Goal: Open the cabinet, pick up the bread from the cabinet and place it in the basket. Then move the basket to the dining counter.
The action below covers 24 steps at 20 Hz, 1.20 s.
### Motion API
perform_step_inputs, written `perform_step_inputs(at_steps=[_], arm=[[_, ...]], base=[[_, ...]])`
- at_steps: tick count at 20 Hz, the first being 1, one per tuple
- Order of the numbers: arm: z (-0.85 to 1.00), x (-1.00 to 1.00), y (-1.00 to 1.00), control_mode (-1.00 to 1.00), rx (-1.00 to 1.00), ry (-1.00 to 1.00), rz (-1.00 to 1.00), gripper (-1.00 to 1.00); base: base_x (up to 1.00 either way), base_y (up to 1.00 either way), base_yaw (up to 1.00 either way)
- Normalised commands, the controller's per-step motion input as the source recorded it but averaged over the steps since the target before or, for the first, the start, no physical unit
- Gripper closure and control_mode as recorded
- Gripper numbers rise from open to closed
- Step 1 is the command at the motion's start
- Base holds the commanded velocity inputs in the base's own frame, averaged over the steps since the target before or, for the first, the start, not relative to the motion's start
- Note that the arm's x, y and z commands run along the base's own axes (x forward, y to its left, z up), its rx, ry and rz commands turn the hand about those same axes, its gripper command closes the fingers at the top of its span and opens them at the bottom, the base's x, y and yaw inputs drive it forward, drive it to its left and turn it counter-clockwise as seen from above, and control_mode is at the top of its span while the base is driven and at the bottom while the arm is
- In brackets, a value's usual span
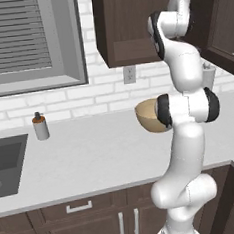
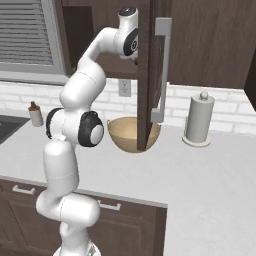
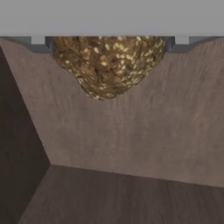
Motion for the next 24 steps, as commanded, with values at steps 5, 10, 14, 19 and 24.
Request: perform_step_inputs(at_steps=[5, 10, 14, 19, 24], arm=[[-0.76, -0.28, 0.33, -1.0, 0.0, -0.12, 0.11, 1.0], [-0.51, -0.23, 0.31, -1.0, 0.06, -0.22, 0.12, 1.0], [0.02, -0.42, 0.44, -1.0, 0.0, -0.23, 0.05, 1.0], [0.34, -0.98, 0.22, -1.0, 0.0, 0.14, -0.03, 1.0], [0.1, -1.0, 0.11, -1.0, 0.0, 0.25, -0.05, 1.0]], base=[[0.0, 0.0, 0.0], [0.0, 0.0, 0.0], [0.0, 0.0, 0.0], [0.0, 0.0, 0.0], [0.0, 0.0, 0.0]])
